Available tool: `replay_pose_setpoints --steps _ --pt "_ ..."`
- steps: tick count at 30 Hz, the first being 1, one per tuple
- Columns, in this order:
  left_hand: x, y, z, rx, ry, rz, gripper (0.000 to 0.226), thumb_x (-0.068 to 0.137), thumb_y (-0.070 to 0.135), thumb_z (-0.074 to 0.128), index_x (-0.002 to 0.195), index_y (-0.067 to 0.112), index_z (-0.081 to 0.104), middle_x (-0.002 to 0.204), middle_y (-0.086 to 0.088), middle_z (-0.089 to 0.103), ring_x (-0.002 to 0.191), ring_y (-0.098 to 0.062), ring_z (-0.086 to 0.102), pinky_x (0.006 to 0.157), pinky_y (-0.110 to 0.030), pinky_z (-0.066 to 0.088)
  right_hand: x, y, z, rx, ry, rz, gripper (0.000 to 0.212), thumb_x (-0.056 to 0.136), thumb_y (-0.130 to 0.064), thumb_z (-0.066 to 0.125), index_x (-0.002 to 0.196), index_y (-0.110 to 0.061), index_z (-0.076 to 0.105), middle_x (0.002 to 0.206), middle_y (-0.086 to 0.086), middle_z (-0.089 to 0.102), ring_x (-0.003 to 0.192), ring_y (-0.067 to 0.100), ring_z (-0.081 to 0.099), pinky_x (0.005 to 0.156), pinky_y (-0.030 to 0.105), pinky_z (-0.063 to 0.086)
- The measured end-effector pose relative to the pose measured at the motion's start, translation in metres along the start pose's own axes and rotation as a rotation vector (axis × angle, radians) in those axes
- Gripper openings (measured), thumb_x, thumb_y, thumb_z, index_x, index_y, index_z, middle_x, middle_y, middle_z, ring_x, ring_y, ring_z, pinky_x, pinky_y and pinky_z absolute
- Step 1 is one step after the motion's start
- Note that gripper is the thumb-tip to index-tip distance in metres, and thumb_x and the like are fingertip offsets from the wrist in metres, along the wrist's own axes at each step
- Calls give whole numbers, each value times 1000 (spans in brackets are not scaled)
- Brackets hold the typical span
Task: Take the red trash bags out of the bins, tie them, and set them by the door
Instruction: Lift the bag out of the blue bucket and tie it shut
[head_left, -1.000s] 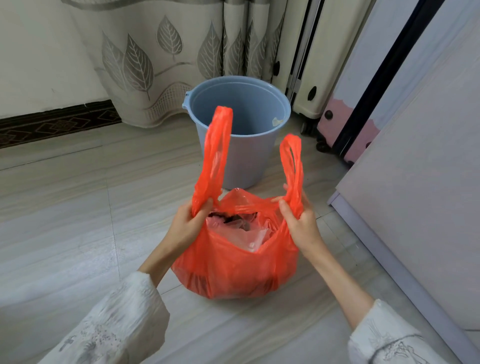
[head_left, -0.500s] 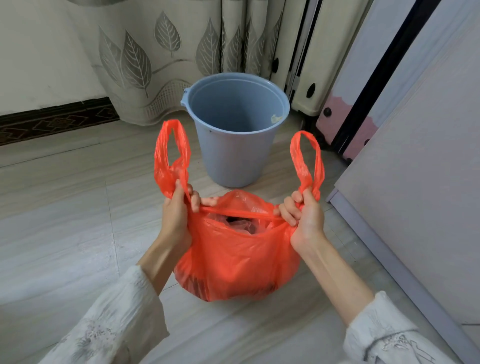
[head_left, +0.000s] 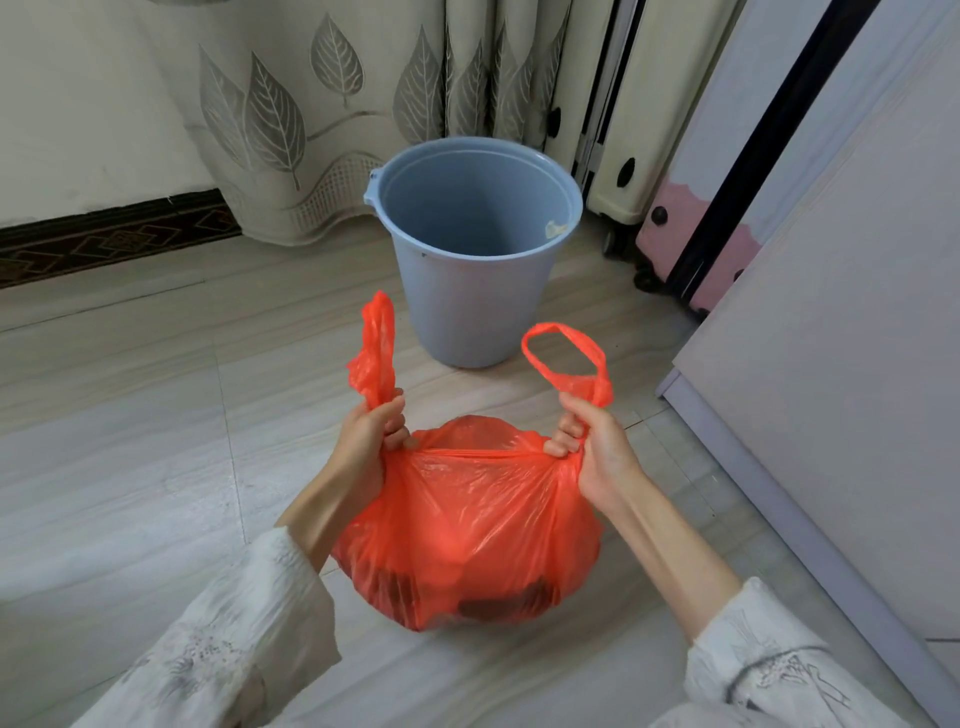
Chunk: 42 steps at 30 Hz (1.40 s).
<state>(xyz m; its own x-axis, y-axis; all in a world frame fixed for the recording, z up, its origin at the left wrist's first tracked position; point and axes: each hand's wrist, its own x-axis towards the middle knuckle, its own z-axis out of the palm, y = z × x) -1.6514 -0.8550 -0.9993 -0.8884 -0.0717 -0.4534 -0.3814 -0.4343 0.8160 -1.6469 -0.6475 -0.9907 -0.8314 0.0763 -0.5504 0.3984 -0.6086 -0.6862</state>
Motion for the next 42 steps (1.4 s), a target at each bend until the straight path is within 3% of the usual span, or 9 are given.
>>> replay_pose_setpoints --steps 4,10,13,16,21,23,27,37,42 --pt "-4 -7 -1 165 -14 66 14 96 7 36 90 9 48 46 9 25 32 -1 23 34 -15 26 -4 11 0 -257 5 -114 38 92 -2 47 63 -19 29 38 -13 23 27 0 18 31 12 15" --pt "-8 -8 1 149 -24 50 32 100 28 29 70 19 36 35 13 25 29 -2 17 34 -9 17 -5 9 3 -265 20 71 56 94 -58 20 52 -20 23 32 -9 15 23 7 13 37 6 14" --pt "-9 -8 2 162 -20 40 32 99 30 28 70 20 35 35 13 23 28 -2 16 35 -9 16 -6 8 2 -319 -12 151 64 88 -68 8 49 -18 21 31 -6 15 23 8 11 39 8 13" --pt "-10 -7 3 154 -28 40 29 99 30 28 72 20 34 34 12 22 28 -3 16 34 -9 17 -5 6 2 -305 -18 180 63 89 -67 10 51 -17 21 31 -6 16 23 8 12 38 8 13" --pt "-7 -7 0 49 -25 -1 23 96 28 35 75 19 34 39 11 24 32 -4 20 34 -14 22 -7 10 1 -288 -15 134 42 92 -47 42 62 -21 30 37 -8 24 24 3 18 33 9 13" --pt "-5 -6 -1 -43 -48 -22 12 90 20 33 81 16 40 41 10 29 33 -5 23 35 -16 26 -7 12 2 -328 -41 137 39 95 -39 40 63 -21 29 37 -8 25 24 3 18 32 9 13" --pt "-3 -7 -2 -53 -86 13 28 94 32 30 90 12 50 45 8 32 37 -6 27 38 -20 32 -8 10 3 -325 -113 202 36 94 -41 32 63 -23 32 42 -7 27 26 3 18 33 10 12" --pt "-23 2 4 84 -469 -55 29 92 32 34 69 17 42 48 10 26 41 -6 15 40 -18 23 -7 15 -3 -602 -27 216 41 99 -38 24 62 -21 28 34 -11 21 23 2 14 33 6 11" --pt "-24 3 0 115 -556 -74 29 88 34 37 65 18 45 49 10 27 44 -8 16 42 -19 24 -9 14 -2 -710 -41 283 39 98 -43 27 69 -18 35 32 -11 19 23 3 13 32 7 12"
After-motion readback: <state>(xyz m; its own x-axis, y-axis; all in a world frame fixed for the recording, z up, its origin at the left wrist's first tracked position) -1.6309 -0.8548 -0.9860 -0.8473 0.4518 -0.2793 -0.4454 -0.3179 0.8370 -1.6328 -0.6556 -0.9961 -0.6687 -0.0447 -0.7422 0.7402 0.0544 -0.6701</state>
